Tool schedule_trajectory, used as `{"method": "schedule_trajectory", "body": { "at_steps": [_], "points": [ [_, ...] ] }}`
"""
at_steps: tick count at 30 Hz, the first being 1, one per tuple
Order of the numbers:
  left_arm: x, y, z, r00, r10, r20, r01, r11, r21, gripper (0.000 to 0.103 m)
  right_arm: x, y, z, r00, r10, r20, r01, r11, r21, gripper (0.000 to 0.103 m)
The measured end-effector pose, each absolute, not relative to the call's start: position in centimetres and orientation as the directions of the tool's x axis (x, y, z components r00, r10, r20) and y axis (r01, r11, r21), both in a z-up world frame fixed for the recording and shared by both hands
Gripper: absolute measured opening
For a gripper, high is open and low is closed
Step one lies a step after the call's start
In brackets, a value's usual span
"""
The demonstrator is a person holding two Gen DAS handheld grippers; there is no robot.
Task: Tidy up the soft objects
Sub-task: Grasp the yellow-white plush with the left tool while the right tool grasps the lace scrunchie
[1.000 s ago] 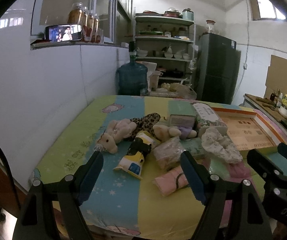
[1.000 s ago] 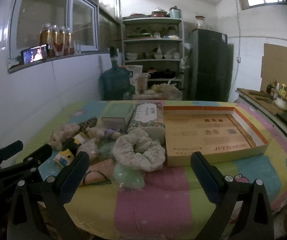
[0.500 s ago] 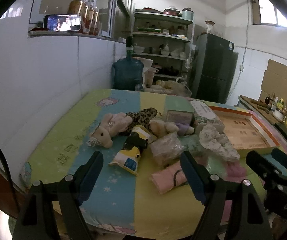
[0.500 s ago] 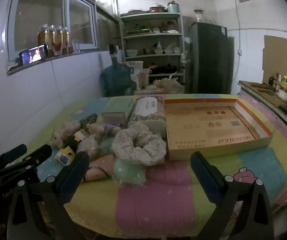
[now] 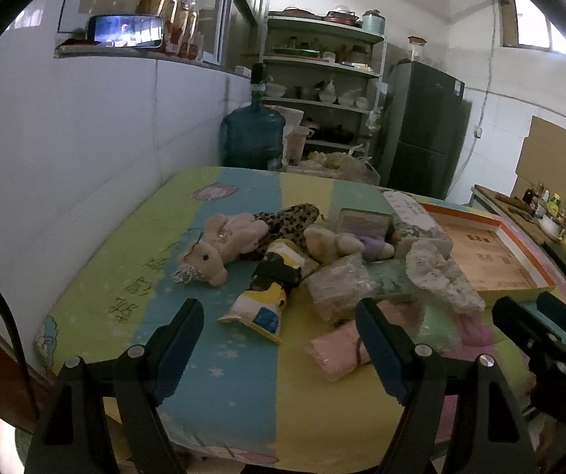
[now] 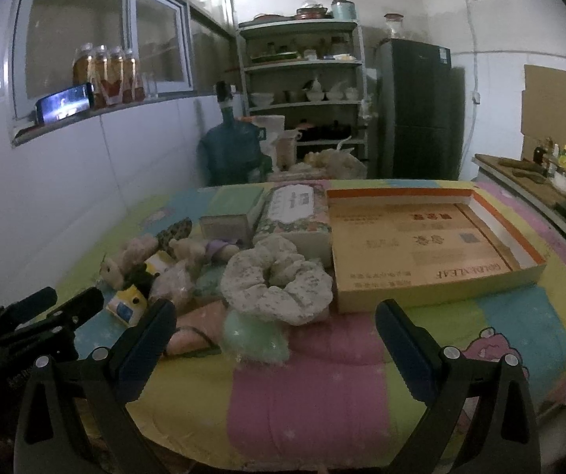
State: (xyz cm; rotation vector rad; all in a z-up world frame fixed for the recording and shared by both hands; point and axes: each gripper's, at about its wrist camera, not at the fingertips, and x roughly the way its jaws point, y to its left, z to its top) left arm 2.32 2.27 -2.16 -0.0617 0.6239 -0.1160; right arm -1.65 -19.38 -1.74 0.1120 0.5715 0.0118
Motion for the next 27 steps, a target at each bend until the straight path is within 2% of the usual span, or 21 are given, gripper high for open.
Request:
{"method": "schedule_trajectory", "body": {
  "at_steps": [13, 20, 27],
  "points": [
    [5.2, 4.8, -4.5, 0.760, -0.164, -0.629, 0.080, 0.984, -0.160, 0.080, -0.1, -19.3, -2.9, 0.825, 0.050, -0.563, 0.014, 0.994, 0.109, 0.101],
    [8.6, 4.5, -5.7, 0.744, -0.175, -0.645, 0.129, 0.985, -0.119, 0.080, 1.1, -19.8, -3.3, 0.820, 0.038, -0.572, 0.022, 0.995, 0.098, 0.101],
    [10.8, 4.2, -8.4, 0.689, -0.190, -0.700, 0.148, 0.981, -0.121, 0.080, 2.6, -20.2, -3.7, 0.814, 0.026, -0.580, 0.025, 0.997, 0.079, 0.101]
  ]
}}
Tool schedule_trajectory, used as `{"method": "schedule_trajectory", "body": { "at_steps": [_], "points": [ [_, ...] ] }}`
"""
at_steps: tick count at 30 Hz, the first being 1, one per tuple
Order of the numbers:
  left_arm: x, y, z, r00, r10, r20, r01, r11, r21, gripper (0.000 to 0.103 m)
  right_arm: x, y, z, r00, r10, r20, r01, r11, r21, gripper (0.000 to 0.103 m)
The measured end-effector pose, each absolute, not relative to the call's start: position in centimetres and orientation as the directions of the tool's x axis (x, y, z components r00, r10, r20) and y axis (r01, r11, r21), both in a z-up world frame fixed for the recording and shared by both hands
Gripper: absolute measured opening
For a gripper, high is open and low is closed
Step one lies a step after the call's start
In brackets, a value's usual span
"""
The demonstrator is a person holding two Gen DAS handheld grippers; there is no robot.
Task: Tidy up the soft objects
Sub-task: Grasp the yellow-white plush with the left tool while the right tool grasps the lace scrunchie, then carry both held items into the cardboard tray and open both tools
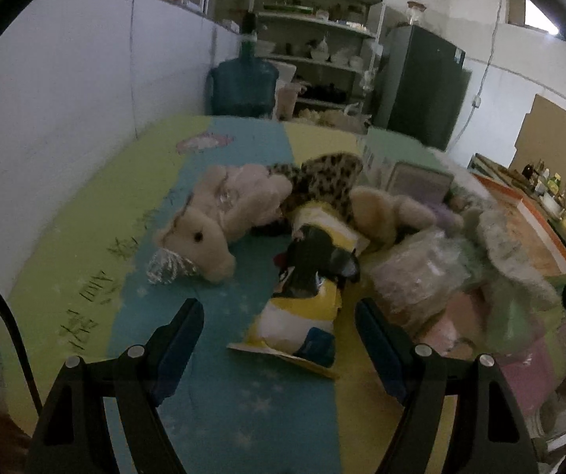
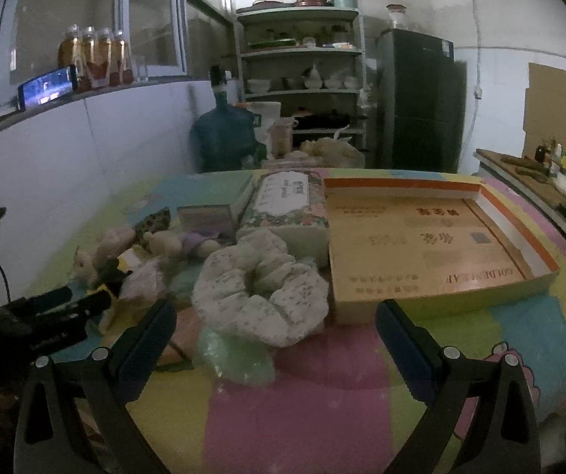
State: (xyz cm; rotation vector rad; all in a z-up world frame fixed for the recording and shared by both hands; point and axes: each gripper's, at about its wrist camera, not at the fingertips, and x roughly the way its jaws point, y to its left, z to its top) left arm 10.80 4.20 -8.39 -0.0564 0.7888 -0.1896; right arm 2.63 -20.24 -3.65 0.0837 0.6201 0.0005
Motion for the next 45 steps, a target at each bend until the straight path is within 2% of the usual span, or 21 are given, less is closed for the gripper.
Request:
{"method": "schedule_trajectory", "body": {
  "at_steps": [3, 5, 8, 9, 10, 11, 14, 16, 19, 28, 37, 45],
  "points": [
    [11.2, 3.8, -9.3, 0.688, -0.163, -0.707, 0.152, 0.985, -0.080, 0.079, 3.3, -20.3, -4.0, 0.797, 0.094, -0.597, -0.037, 0.994, 0.107, 0.101],
    [11.2, 3.3, -9.6, 0.690, -0.133, -0.711, 0.157, 0.987, -0.032, 0.079, 3.8, -20.4, -4.4, 0.784, 0.108, -0.612, -0.059, 0.993, 0.100, 0.097],
    [11.1, 3.0, -9.7, 0.694, -0.114, -0.711, 0.152, 0.988, -0.009, 0.079, 4.5, -20.8, -4.9, 0.770, 0.085, -0.632, -0.055, 0.996, 0.067, 0.077],
    [11.1, 3.0, -9.7, 0.696, -0.118, -0.708, 0.150, 0.988, -0.016, 0.072, 4.7, -20.9, -5.1, 0.763, 0.083, -0.641, -0.057, 0.996, 0.062, 0.064],
    [11.1, 3.0, -9.6, 0.699, -0.125, -0.704, 0.157, 0.987, -0.020, 0.067, 4.9, -21.0, -5.3, 0.752, 0.084, -0.653, -0.061, 0.996, 0.057, 0.058],
    [11.1, 2.9, -9.6, 0.705, -0.127, -0.698, 0.163, 0.987, -0.016, 0.059, 5.1, -21.0, -5.6, 0.742, 0.089, -0.664, -0.071, 0.996, 0.054, 0.058],
    [10.9, 2.7, -9.5, 0.713, -0.139, -0.687, 0.187, 0.982, -0.005, 0.050, 5.2, -21.2, -6.0, 0.728, 0.142, -0.671, -0.113, 0.990, 0.087, 0.049],
    [10.7, 2.8, -9.6, 0.718, -0.145, -0.681, 0.193, 0.981, -0.005, 0.048, 5.3, -21.3, -6.0, 0.721, 0.175, -0.671, -0.129, 0.985, 0.118, 0.032],
    [10.4, 3.2, -9.4, 0.722, -0.165, -0.672, 0.190, 0.981, -0.037, 0.046, 5.3, -21.3, -5.9, 0.718, 0.223, -0.660, -0.157, 0.975, 0.158, 0.018],
    [9.1, 4.0, -7.5, 0.763, -0.205, -0.612, 0.181, 0.978, -0.102, 0.042, 5.3, -21.4, -4.0, 0.763, 0.290, -0.577, -0.196, 0.955, 0.221, 0.011],
    [7.5, 3.9, -3.3, 0.813, -0.210, -0.544, 0.176, 0.978, -0.114, 0.042, 4.3, -22.0, -0.8, 0.813, 0.326, -0.484, -0.230, 0.941, 0.247, 0.011],
    [6.5, 0.5, -0.5, 0.813, -0.271, -0.515, 0.238, 0.962, -0.131, 0.042, 3.2, -25.2, 1.2, 0.856, 0.305, -0.417, -0.207, 0.942, 0.263, 0.010]
  ]
}}
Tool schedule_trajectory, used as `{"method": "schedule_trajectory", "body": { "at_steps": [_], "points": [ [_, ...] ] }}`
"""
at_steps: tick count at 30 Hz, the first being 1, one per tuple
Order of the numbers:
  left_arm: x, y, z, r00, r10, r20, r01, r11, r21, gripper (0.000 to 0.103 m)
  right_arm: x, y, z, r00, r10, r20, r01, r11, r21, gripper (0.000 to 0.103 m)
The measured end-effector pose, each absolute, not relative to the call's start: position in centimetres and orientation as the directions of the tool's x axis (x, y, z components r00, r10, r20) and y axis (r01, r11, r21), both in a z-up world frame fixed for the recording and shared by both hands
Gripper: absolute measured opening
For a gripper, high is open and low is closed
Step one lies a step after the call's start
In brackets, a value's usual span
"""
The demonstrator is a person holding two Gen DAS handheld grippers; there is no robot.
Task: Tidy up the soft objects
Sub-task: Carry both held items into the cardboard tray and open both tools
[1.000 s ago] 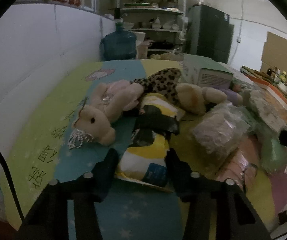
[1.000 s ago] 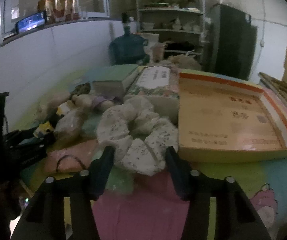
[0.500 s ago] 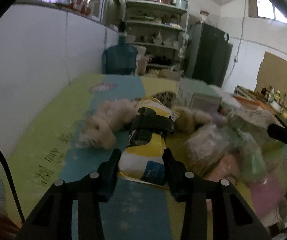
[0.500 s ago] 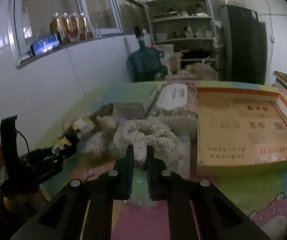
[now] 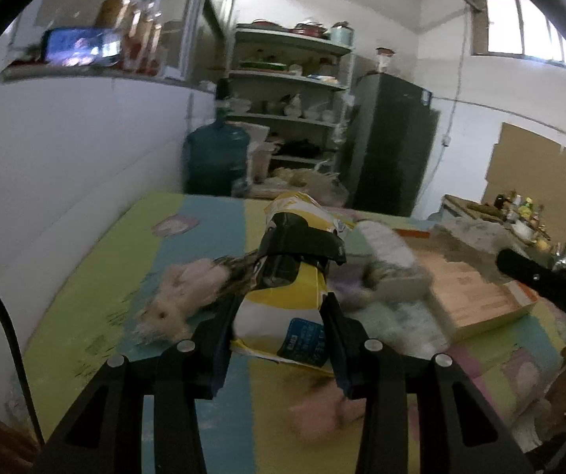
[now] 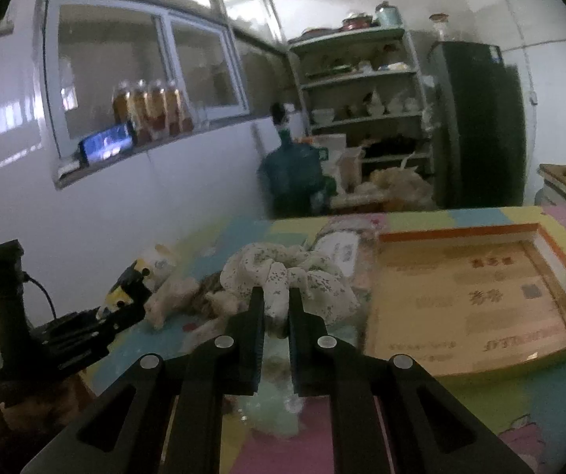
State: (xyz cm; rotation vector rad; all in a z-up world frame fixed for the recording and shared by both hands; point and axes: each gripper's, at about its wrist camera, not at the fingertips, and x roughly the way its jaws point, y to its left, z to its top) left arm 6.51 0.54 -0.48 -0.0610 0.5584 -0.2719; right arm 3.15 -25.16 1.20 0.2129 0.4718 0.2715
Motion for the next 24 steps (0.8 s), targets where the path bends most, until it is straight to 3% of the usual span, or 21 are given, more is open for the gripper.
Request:
{"method": "schedule_trajectory", "body": {
  "at_steps": [12, 24],
  "points": [
    [7.6, -10.3, 1.4, 0.758, -0.414, -0.504, 0.399, 0.906, -0.144, 0.042, 1.1, -33.2, 1.5, 0.908, 0.159, -0.388, -0.060, 0.965, 0.254, 0.010],
    [9.6, -20.7, -1.5, 0.686, -0.468, -0.557, 0.457, 0.873, -0.169, 0.042, 0.8, -41.8, -0.9, 0.905, 0.033, -0.424, 0.079, 0.966, 0.246, 0.010]
  ]
}}
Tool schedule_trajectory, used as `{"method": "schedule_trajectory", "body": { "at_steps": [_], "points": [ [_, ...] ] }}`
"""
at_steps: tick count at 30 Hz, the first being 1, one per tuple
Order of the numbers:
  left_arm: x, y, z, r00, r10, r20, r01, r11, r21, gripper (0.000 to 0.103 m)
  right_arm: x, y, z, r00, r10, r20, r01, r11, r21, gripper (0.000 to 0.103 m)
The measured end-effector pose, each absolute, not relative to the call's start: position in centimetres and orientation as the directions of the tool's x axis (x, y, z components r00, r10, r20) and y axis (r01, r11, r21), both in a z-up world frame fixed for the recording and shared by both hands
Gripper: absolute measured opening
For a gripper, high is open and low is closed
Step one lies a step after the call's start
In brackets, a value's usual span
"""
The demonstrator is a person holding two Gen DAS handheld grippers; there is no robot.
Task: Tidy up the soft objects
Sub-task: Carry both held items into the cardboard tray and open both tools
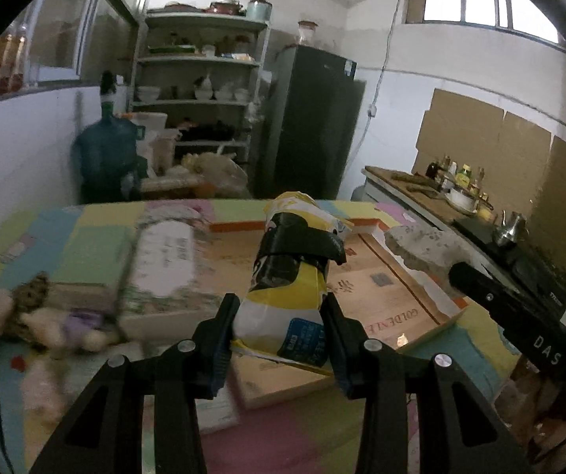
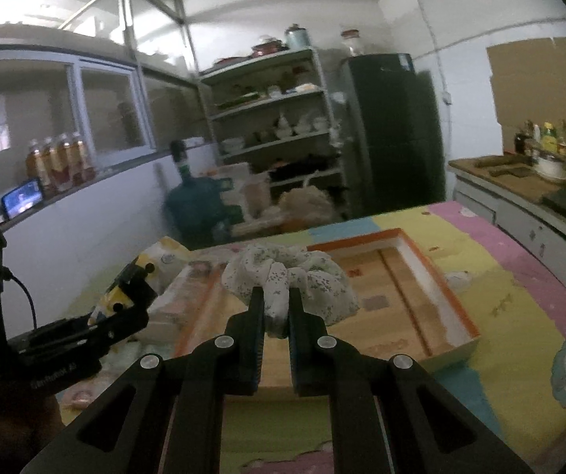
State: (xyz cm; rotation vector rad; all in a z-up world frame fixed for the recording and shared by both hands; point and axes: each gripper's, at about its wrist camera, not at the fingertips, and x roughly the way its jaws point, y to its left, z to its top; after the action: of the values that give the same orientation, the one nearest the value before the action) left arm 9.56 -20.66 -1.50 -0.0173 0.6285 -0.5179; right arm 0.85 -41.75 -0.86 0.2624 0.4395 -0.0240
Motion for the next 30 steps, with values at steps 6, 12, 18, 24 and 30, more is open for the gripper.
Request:
{"method": "schedule_trajectory", "body": {
  "at_steps": [6, 12, 18, 24, 30],
  "points": [
    [11.1, -24.1, -4.2, 0.655, -0.456, -0.602, 0.452, 0.876, -0.171, 0.042, 2.5, -44.7, -3.0, 0.880, 0.009, -0.475, 0.107, 0.971, 0.216, 0.010],
    [12.2, -26.5, -6.0, 0.645, -0.425, -0.636, 0.431, 0.889, -0.157, 0.042, 4.5, -46.6, -4.5, 0.854, 0.007, -0.520, 0.115, 0.973, 0.202, 0.011],
    [12.9, -28.1, -7.5, 0.644, -0.365, -0.672, 0.399, 0.910, -0.111, 0.042, 6.2, -48.3, -6.0, 0.821, 0.008, -0.571, 0.131, 0.971, 0.202, 0.011],
    [13.3, -28.9, -8.3, 0.627, -0.340, -0.701, 0.383, 0.918, -0.102, 0.042, 7.1, -49.0, -6.9, 0.799, 0.025, -0.601, 0.130, 0.969, 0.212, 0.011],
    [13.9, -28.5, -8.8, 0.599, -0.349, -0.721, 0.370, 0.919, -0.138, 0.046, 7.4, -49.0, -7.4, 0.780, 0.037, -0.625, 0.137, 0.964, 0.227, 0.014]
  ]
}}
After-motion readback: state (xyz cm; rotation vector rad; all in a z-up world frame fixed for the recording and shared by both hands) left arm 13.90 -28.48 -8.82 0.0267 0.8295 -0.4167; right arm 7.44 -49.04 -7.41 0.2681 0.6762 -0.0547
